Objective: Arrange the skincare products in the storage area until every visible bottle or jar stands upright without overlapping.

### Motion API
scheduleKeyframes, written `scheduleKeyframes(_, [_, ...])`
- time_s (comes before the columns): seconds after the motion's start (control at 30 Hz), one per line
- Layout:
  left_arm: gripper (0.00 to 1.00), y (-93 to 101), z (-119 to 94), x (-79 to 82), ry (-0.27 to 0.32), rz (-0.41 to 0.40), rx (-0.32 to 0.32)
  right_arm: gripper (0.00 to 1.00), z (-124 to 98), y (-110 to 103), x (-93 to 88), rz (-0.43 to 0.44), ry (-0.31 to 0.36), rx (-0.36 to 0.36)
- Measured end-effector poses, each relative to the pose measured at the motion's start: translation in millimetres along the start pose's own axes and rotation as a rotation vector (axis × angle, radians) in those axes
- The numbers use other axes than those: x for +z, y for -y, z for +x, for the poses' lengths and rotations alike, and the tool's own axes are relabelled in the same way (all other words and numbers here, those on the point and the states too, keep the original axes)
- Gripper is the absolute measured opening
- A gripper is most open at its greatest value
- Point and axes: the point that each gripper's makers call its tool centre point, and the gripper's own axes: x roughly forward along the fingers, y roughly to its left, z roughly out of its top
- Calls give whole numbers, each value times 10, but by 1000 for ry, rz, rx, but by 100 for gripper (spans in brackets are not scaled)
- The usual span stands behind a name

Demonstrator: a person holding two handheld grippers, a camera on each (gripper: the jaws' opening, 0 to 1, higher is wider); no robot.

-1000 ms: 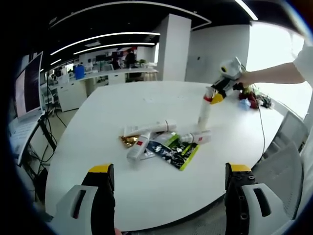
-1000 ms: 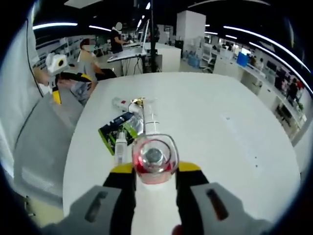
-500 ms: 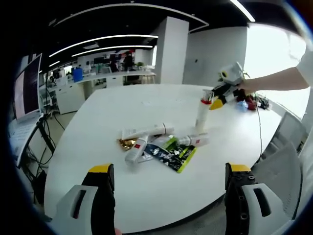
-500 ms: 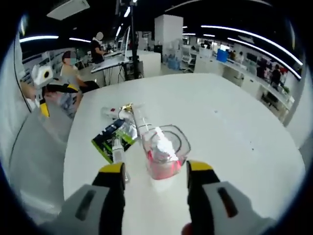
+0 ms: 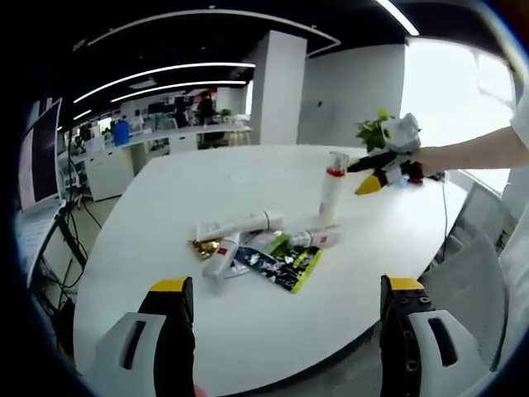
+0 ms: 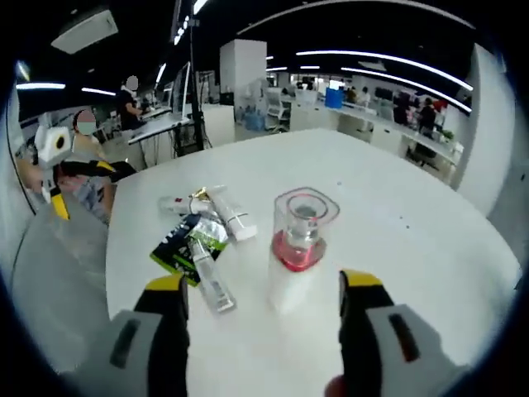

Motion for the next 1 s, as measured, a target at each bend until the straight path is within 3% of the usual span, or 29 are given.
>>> scheduleKeyframes(0.13, [91,28,0,-5,-1,12,-12,79,-96,-50,66,32,43,-42])
scheduleKeyframes(0.2, [91,37,-4,-6,0,17,-15,81,-145,-124,156,87,102,-46])
scheduleKeyframes(0.33, [91,37,-10,3,7,20,-16,86,-254,-302,192,104,129,-64])
scheduleKeyframes(0.83, [90,42,-27,14,15,39,-12,99,-479,-868,-116,173,138,-114])
scheduleKeyframes(1.0, [90,53,-25,15,13,45,-17,100,-635,-964,-139,246,182,-165])
